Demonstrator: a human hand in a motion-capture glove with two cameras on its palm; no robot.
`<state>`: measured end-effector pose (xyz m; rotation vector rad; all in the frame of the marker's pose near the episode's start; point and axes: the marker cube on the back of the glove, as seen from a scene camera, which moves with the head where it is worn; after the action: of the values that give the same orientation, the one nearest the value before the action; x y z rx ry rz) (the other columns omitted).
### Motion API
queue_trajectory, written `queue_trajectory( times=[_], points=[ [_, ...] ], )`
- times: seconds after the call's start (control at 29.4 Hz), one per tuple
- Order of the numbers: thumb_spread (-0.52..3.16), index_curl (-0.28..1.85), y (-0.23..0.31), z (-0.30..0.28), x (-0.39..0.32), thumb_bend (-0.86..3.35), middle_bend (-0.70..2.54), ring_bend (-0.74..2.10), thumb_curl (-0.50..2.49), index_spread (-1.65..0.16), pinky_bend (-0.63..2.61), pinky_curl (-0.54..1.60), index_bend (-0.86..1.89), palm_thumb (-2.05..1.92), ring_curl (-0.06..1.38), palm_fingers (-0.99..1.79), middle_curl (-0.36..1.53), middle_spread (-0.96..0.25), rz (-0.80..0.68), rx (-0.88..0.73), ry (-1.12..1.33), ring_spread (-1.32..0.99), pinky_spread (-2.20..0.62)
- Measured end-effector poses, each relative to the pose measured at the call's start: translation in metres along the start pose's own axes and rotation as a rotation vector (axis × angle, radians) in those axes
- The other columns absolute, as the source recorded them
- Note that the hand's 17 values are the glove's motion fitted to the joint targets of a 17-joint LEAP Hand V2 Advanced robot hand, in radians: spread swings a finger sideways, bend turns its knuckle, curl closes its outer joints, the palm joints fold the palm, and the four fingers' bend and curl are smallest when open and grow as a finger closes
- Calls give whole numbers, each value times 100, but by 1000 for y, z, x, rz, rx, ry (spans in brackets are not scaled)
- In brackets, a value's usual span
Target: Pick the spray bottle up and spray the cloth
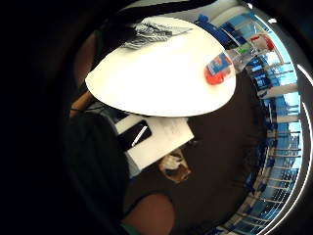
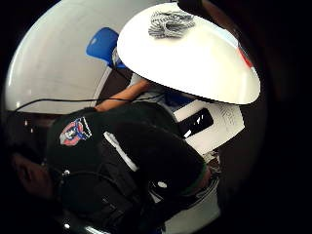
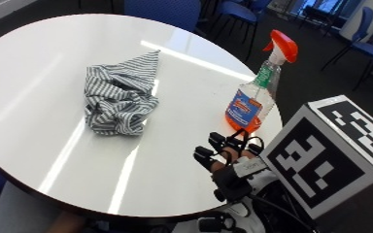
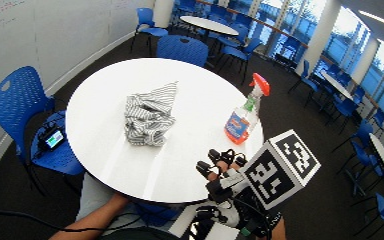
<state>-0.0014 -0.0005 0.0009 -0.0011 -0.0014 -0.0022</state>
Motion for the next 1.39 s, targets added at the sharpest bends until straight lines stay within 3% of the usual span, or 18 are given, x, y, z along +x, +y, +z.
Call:
queue_trajectory(
  times=[0.31, 0.85, 1.12, 1.39],
  points=[
    [75, 17, 1, 4, -3, 3, 21, 31, 9, -38, 33, 17, 18, 14, 14, 42, 14, -5, 1, -14, 0, -2, 18],
    [98, 23, 1, 40, -22, -2, 21, 33, 17, -44, 30, 24, 15, 16, 21, 45, 23, -6, -13, -52, -57, -3, 22],
    [107, 22, -19, 46, -17, 3, 25, 44, 21, -43, 29, 26, 11, 29, 25, 68, 28, -7, 57, 141, -119, -6, 18],
    [114, 24, -67, 41, 48, 13, 33, 49, 28, -39, 23, 27, 13, 54, 30, 87, 33, -11, 334, 491, -275, -11, 10]
  ],
)
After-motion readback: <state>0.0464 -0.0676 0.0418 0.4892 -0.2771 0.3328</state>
